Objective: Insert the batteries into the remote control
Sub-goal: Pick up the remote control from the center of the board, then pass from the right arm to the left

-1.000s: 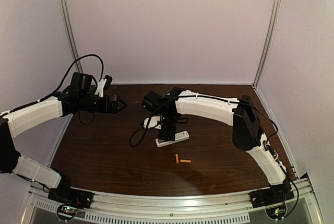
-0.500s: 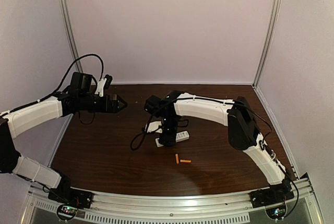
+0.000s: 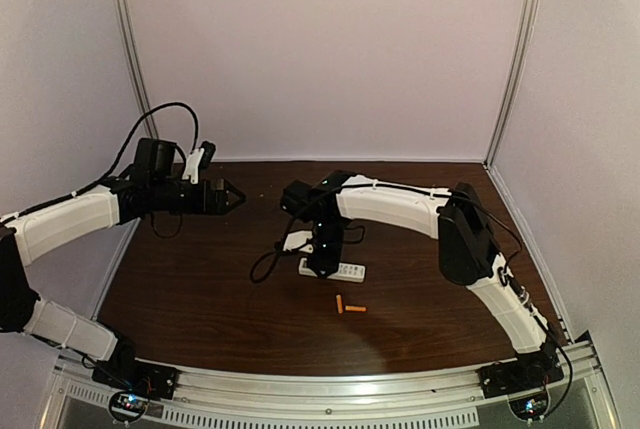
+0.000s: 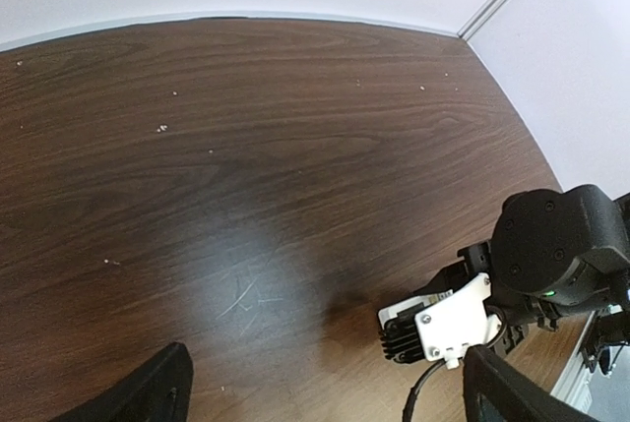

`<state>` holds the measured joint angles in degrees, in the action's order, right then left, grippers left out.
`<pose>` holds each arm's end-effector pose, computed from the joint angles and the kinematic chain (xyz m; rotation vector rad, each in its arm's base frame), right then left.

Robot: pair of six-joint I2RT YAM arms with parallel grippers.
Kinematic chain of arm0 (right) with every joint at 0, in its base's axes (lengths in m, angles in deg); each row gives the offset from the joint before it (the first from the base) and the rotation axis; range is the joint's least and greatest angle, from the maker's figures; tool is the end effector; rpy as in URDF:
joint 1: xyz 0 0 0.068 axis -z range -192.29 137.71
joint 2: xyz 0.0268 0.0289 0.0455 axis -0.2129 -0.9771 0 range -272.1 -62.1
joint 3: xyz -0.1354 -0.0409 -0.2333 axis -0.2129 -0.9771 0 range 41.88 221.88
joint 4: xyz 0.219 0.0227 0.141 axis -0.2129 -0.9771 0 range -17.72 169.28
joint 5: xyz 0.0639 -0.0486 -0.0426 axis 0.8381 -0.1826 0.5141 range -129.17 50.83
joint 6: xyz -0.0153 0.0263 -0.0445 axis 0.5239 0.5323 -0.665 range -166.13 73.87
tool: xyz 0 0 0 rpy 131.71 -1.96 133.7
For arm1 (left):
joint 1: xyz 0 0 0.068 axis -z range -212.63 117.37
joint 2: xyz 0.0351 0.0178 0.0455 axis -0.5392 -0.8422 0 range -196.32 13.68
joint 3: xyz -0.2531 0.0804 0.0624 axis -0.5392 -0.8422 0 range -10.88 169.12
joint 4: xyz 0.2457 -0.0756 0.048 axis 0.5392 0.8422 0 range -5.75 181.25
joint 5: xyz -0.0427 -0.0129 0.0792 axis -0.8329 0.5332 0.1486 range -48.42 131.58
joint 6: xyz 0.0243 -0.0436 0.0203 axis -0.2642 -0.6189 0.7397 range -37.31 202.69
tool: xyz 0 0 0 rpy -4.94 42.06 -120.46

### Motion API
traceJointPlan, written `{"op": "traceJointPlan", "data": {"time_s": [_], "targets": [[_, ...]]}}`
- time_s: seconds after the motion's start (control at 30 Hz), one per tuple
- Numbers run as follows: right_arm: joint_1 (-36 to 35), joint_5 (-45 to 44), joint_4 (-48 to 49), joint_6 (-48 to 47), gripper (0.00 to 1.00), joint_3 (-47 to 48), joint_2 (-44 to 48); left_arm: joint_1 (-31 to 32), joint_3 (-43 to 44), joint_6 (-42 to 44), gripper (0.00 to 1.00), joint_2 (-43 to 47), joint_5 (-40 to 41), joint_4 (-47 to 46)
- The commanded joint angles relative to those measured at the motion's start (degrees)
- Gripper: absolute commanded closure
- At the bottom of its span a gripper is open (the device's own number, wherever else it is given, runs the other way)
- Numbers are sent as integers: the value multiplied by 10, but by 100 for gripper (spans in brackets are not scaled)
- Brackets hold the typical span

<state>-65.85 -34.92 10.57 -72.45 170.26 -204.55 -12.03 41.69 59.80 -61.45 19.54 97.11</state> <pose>0.2921 0.4001 0.1645 -1.9524 2.3207 0.1545 0.2656 -0.1140 0.2681 0.1815 2.2581 -0.8384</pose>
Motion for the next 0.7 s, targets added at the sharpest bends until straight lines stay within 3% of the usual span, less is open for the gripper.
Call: {"op": "traceJointPlan", "data": {"time_s": [0.0, 0.2, 0.5, 0.67], "targets": [[12, 19, 24, 34, 89, 6, 85, -6, -13, -4, 2, 37, -17, -60], [43, 103, 131, 101, 87, -5, 210, -6, -47, -16, 3, 100, -42, -165], [74, 291, 389, 232, 85, -138, 395, 2, -107, 0, 3, 197, -230, -367], [76, 416, 590, 352, 84, -238, 452, 112, -98, 48, 6, 185, -240, -409]]}}
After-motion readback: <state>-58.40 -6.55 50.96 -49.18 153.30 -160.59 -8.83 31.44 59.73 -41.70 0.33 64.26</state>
